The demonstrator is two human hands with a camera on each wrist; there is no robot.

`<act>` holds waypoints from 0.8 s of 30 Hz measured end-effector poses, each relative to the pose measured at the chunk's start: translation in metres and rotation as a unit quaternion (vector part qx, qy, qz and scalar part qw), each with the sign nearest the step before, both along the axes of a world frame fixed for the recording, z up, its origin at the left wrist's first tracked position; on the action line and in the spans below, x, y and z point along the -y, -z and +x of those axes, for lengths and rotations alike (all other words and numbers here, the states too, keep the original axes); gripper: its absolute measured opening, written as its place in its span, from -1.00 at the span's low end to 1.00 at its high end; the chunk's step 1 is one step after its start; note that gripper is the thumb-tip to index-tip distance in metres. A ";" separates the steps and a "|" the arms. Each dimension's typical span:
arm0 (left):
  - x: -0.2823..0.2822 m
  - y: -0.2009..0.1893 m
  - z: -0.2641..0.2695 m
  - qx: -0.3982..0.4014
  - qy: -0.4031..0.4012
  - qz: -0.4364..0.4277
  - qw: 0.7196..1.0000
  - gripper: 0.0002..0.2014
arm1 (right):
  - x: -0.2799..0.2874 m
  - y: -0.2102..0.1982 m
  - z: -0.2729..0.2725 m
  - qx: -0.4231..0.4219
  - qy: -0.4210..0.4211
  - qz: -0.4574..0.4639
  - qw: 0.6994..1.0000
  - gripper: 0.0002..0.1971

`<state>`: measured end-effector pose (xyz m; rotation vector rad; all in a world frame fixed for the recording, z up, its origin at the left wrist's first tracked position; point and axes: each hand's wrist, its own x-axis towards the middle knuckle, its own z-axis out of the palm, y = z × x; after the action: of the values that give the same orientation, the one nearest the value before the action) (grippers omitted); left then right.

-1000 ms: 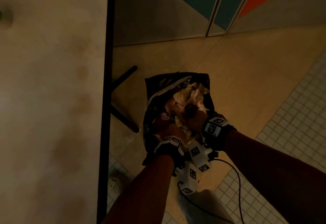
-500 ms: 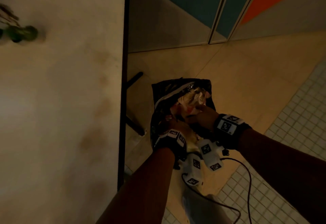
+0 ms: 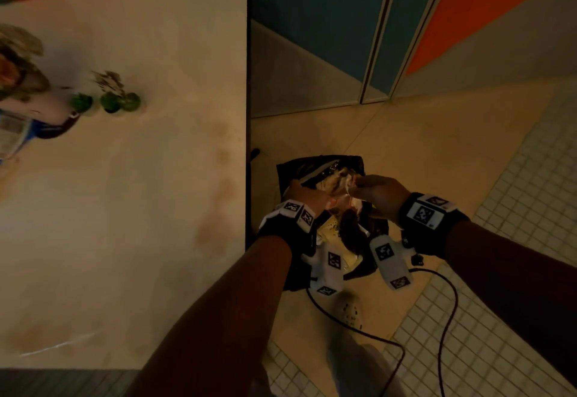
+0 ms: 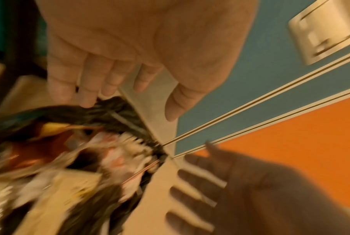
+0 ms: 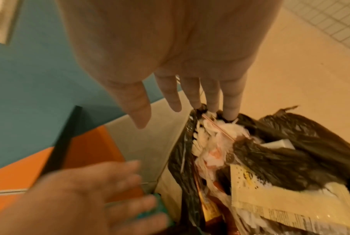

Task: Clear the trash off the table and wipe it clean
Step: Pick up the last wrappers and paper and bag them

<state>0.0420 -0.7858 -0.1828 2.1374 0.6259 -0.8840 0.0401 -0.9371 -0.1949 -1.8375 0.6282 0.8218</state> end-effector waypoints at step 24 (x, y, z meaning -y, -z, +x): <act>-0.362 -0.223 -0.023 0.218 0.076 -0.095 0.968 -0.90 | -0.213 -0.187 -0.014 0.199 -0.150 0.092 0.964 -0.57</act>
<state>0.0192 -0.4243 0.0398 2.1268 0.1488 -0.4989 0.0258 -0.7241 -0.0082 -1.8763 0.0158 0.6491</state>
